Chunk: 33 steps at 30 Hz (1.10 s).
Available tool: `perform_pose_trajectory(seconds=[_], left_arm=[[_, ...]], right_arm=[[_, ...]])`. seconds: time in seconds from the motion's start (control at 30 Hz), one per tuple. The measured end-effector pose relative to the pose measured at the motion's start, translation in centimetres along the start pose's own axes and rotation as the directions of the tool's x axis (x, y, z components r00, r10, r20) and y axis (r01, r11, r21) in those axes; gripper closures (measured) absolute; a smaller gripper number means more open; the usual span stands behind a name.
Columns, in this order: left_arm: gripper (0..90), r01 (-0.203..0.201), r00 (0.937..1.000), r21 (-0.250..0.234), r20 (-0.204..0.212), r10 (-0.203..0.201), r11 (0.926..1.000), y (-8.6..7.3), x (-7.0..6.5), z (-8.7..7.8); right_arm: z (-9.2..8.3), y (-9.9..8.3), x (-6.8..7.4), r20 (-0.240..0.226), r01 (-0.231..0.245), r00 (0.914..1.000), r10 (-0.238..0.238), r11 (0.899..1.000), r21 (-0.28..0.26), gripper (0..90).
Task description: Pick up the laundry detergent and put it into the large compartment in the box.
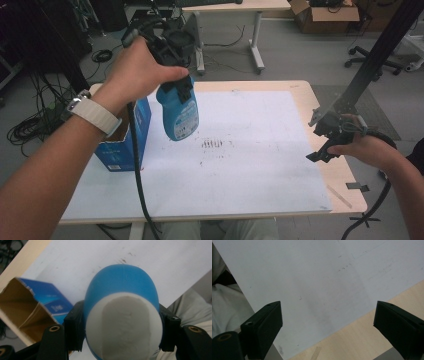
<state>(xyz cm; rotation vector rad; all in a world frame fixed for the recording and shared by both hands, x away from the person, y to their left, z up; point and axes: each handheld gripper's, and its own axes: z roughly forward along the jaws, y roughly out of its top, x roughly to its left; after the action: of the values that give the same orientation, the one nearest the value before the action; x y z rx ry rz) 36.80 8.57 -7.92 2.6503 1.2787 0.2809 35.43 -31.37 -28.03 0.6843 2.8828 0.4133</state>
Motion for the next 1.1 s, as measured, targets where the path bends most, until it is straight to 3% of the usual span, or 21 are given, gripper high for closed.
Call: perform_pose_trajectory(seconds=[0.1,0.13,0.17,0.27,0.3,0.33,0.37,0.43,0.47,0.57,0.63,0.77,0.8,0.83,0.9,0.93,1.0,1.03,1.1], left_arm=[[37.6,0.101,0.9948,-0.007,-0.013,-0.101,0.9948,-0.1,1.4,-1.4],[37.6,0.153,0.9879,0.004,-0.027,-0.153,0.9882,-0.2,2.4,-2.2],[37.6,0.153,0.9879,0.004,-0.027,-0.153,0.9882,-0.2,2.4,-2.2],[37.6,0.236,0.9713,0.014,-0.033,-0.236,0.9716,-0.5,4.2,-3.0],[37.6,0.287,0.9574,0.025,-0.04,-0.286,0.9576,-0.7,5.2,-3.3],[37.7,0.287,0.9574,0.025,-0.04,-0.286,0.9576,-0.7,5.2,-3.3],[37.6,0.329,0.9433,0.027,-0.053,-0.328,0.9439,-1.0,6.3,-3.6],[37.6,0.376,0.9253,0.016,-0.058,-0.375,0.9264,-1.4,7.4,-3.8],[37.7,0.376,0.9253,0.016,-0.058,-0.375,0.9264,-1.4,7.4,-3.8],[37.7,0.455,0.8883,0.002,-0.074,-0.453,0.8907,-2.3,9.3,-3.9],[37.7,0.489,0.8674,0.002,-0.11,-0.485,0.8725,-2.8,10.3,-3.7],[37.7,0.534,0.83,-0.007,-0.185,-0.526,0.8453,-3.7,11.9,-3.0],[37.7,0.561,0.811,-0.018,-0.186,-0.554,0.8273,-4.2,12.6,-2.7],[37.8,0.561,0.811,-0.018,-0.186,-0.554,0.8273,-4.2,12.6,-2.7],[37.8,0.596,0.7875,-0.017,-0.183,-0.589,0.8027,-5.0,13.6,-1.9],[37.8,0.596,0.7875,-0.017,-0.183,-0.589,0.8027,-5.0,13.6,-1.9],[37.7,0.607,0.7783,-0.015,-0.19,-0.599,0.7944,-5.4,14.1,-1.3],[37.7,0.619,0.7691,-0.012,-0.193,-0.609,0.7853,-5.8,14.4,-0.6],[37.8,0.624,0.7658,-0.011,-0.19,-0.614,0.7813,-5.9,14.6,-0.3]], right_arm=[[0.1,0.2,-0.1,-0.003,0.002,1.0,-0.002,1.0,-0.001,8.2],[0.2,0.3,-0.2,-0.003,0.005,1.0,-0.005,1.0,0.0,8.2],[0.2,0.3,-0.2,-0.003,0.005,1.0,-0.005,1.0,0.0,8.2],[0.4,0.5,-0.4,-0.005,0.009,0.9999,-0.009,1.0,-0.006,8.2],[0.4,0.6,-0.5,-0.006,0.009,0.9999,-0.009,1.0,-0.009,8.2],[0.5,0.7,-0.6,-0.005,0.007,1.0,-0.007,1.0,-0.011,8.2],[0.5,0.7,-0.6,-0.006,0.01,0.9999,-0.01,1.0,-0.013,8.2],[0.5,0.8,-0.5,-0.006,0.012,0.9999,-0.012,1.0,-0.011,8.2],[0.5,0.8,-0.5,-0.006,0.012,0.9999,-0.012,1.0,-0.011,8.2],[0.4,0.7,-0.5,-0.002,0.019,0.9998,-0.019,1.0,-0.009,8.2],[0.4,0.7,-0.5,-0.002,0.019,0.9998,-0.019,1.0,-0.01,8.2],[0.4,0.5,-0.6,-0.002,0.02,0.9998,-0.02,1.0,-0.007,8.3],[0.4,0.4,-0.7,-0.002,0.018,0.9998,-0.018,1.0,-0.007,8.2],[0.4,0.4,-0.7,-0.002,0.018,0.9998,-0.018,1.0,-0.007,8.2],[0.5,0.4,-0.8,-0.003,0.014,0.9999,-0.014,1.0,-0.002,8.2],[0.5,0.4,-0.8,-0.003,0.014,0.9999,-0.014,1.0,-0.002,8.2],[0.6,0.3,-0.8,-0.003,0.015,0.9999,-0.015,1.0,0.0,8.3],[0.7,0.3,-0.9,-0.003,0.016,0.9999,-0.016,1.0,0.002,8.3],[0.7,0.3,-0.9,-0.004,0.011,0.9999,-0.011,1.0,0.004,8.3]])
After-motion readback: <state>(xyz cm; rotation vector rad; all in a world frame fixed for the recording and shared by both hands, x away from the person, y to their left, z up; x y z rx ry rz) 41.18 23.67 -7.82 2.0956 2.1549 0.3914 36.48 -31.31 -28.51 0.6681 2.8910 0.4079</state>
